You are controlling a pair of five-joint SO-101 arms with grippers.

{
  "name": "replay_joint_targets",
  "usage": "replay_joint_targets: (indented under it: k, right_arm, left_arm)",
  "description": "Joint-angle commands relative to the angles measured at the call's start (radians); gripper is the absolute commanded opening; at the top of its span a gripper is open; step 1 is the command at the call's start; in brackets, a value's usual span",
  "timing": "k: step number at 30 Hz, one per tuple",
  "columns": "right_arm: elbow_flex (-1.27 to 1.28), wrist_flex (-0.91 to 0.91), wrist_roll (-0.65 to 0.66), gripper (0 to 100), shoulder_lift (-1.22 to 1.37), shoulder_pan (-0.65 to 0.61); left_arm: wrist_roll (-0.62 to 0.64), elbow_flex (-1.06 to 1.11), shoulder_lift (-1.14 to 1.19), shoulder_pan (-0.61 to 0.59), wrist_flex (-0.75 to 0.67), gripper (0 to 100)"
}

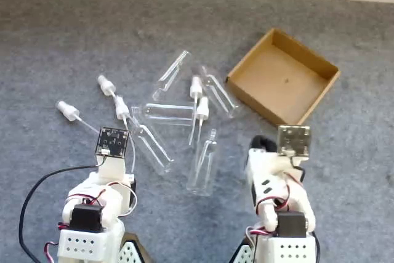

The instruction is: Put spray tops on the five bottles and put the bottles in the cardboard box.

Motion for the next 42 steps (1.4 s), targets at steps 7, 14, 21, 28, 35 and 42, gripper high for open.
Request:
replay_joint_targets:
  k: [7, 14, 21, 28, 35, 42]
  right_arm:
    - [-0.102, -0.025, 0.126, 2.1, -0.01, 0.048]
    - [-0.51, 0.232, 0.229, 2.1, -0.005, 0.05]
    - [-0.65, 0.315, 0.235, 2.8, 0.328, 0.05]
    - [-0.898, 0.414, 0.233, 15.6, 0.751, 0.004]
    - [-1.046, 0.487, 0.103, 16.3, 0.934, -0.183]
    - [-1.066, 0.487, -0.144, 16.4, 1.081, -0.317]
  left_arm:
    - [0.015, 0.019, -0.007, -0.007, 0.006, 1]
    - [0.015, 0.019, -0.007, -0.007, 0.006, 1]
    - [0.015, 0.019, -0.007, -0.007, 0.006, 1]
    - [0.015, 0.019, -0.007, -0.007, 0.006, 1]
    - [0.015, 0.019, -0.007, -0.007, 0.006, 1]
    - [0.015, 0.019, -0.007, -0.007, 0.006, 1]
